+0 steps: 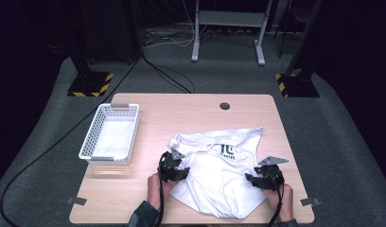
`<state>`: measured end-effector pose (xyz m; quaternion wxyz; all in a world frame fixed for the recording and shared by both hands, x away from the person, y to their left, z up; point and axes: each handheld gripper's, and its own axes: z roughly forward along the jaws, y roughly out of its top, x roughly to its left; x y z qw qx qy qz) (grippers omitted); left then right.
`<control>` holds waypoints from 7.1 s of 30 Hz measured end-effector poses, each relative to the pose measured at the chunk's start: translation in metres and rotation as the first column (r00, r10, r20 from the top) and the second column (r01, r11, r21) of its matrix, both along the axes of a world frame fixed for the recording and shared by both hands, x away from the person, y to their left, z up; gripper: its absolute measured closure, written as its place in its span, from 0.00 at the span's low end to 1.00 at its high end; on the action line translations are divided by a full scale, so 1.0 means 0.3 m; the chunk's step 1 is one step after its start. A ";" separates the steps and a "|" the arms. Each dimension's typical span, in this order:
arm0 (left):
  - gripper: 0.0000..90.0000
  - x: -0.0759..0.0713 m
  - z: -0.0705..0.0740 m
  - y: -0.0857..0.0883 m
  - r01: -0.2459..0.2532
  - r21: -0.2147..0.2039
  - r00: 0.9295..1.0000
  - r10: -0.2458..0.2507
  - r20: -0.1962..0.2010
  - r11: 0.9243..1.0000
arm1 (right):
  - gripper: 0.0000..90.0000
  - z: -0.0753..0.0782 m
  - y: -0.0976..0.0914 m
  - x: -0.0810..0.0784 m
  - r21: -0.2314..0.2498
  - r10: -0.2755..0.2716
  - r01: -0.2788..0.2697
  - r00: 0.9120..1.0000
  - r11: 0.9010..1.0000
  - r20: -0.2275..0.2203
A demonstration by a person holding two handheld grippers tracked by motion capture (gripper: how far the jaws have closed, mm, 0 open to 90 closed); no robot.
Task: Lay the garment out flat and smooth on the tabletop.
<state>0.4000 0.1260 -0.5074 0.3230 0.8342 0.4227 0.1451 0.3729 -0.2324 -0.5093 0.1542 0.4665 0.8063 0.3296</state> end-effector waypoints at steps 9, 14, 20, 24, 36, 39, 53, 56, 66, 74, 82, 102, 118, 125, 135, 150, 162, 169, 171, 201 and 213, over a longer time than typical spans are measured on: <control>0.36 0.152 0.019 -0.075 -0.047 0.073 0.999 0.049 -0.023 0.996 | 0.33 0.058 0.126 0.194 -0.066 -0.007 0.007 1.000 0.998 -0.007; 0.67 0.181 0.007 -0.045 -0.056 0.020 0.998 0.057 -0.031 0.998 | 0.66 0.011 0.140 0.264 -0.072 -0.048 0.046 0.999 0.996 -0.025; 0.89 0.171 0.008 -0.038 -0.021 0.003 1.000 0.021 0.001 1.000 | 0.92 0.009 0.106 0.258 -0.013 -0.033 0.033 0.999 0.999 -0.008; 0.90 0.122 0.069 -0.014 -0.004 -0.053 0.999 0.006 0.053 0.999 | 0.93 0.070 0.086 0.194 0.006 -0.030 0.030 0.997 1.000 0.075; 0.78 -0.154 0.083 0.044 0.121 -0.042 0.993 -0.121 0.000 0.992 | 0.81 0.077 0.010 -0.132 -0.029 0.012 -0.010 0.996 1.000 0.089; 0.53 -0.149 0.096 0.048 0.083 -0.034 0.996 -0.082 0.023 0.996 | 0.66 0.074 0.010 -0.135 0.005 0.013 -0.013 0.996 1.000 0.091; 0.46 0.063 0.061 -0.080 0.092 0.070 0.995 -0.094 0.024 0.993 | 0.58 0.032 0.129 0.092 -0.067 0.001 0.002 0.999 0.998 0.042; 0.69 0.071 0.033 -0.082 0.082 0.071 0.996 -0.084 0.016 0.994 | 0.78 0.018 0.124 0.097 -0.043 -0.001 0.002 0.999 0.999 0.036; 0.98 0.097 0.057 -0.065 0.093 0.048 0.995 -0.095 0.035 0.994 | 0.91 0.067 0.123 0.111 -0.042 0.006 -0.002 0.996 0.999 0.094; 0.98 0.173 0.085 -0.049 0.047 0.015 0.998 -0.048 0.050 0.999 | 0.91 0.135 0.127 0.236 -0.020 -0.013 0.016 0.989 1.000 0.149; 0.88 0.292 0.054 -0.028 -0.077 -0.007 0.997 0.077 0.024 0.997 | 0.83 0.103 0.167 0.440 -0.036 -0.068 0.073 0.992 0.997 0.109; 0.30 0.228 0.013 -0.042 -0.099 0.033 0.995 0.100 -0.024 0.995 | 0.58 0.038 0.168 0.356 -0.150 -0.080 0.080 0.997 0.985 0.005; 0.18 0.122 0.083 0.000 -0.116 -0.025 0.993 0.117 0.020 0.993 | 0.43 0.096 0.145 0.243 -0.107 -0.049 0.050 0.999 0.993 0.012; 0.08 0.021 0.006 -0.036 -0.039 0.037 0.999 0.040 -0.020 0.999 | 0.44 0.022 0.169 0.191 -0.149 -0.019 0.011 0.998 0.989 -0.052; 0.07 -0.013 -0.041 -0.020 -0.048 0.008 0.999 0.048 0.013 0.999 | 0.86 0.031 0.110 0.180 -0.119 -0.037 0.036 0.999 0.992 0.001; 0.08 -0.028 -0.057 -0.005 -0.046 -0.024 0.997 0.048 0.058 0.999 | 0.82 0.112 -0.243 0.221 -0.069 -0.334 0.344 0.933 0.936 0.133; 0.08 -0.029 -0.058 -0.005 -0.048 -0.025 0.997 0.049 0.062 0.999 | 0.41 0.105 -0.103 0.055 -0.037 -0.224 0.224 0.974 0.974 -0.016; 0.08 -0.029 -0.058 -0.005 -0.048 -0.025 0.997 0.049 0.062 0.999 | 0.79 0.025 -0.126 0.013 -0.086 -0.275 0.274 0.961 0.958 -0.003; 0.08 -0.029 -0.058 -0.005 -0.048 -0.025 0.997 0.049 0.062 0.999 | 0.86 0.019 -0.152 -0.001 -0.101 -0.291 0.290 0.957 0.952 0.005; 0.07 -0.030 -0.058 -0.005 -0.048 -0.025 0.997 0.049 0.064 0.999 | 0.58 0.027 -0.293 -0.055 -0.190 -0.438 0.437 0.898 0.879 0.038; 0.07 -0.030 -0.059 -0.005 -0.048 -0.025 0.997 0.050 0.065 0.999 | 0.32 0.071 -0.147 0.043 -0.101 -0.283 0.287 0.958 0.953 0.049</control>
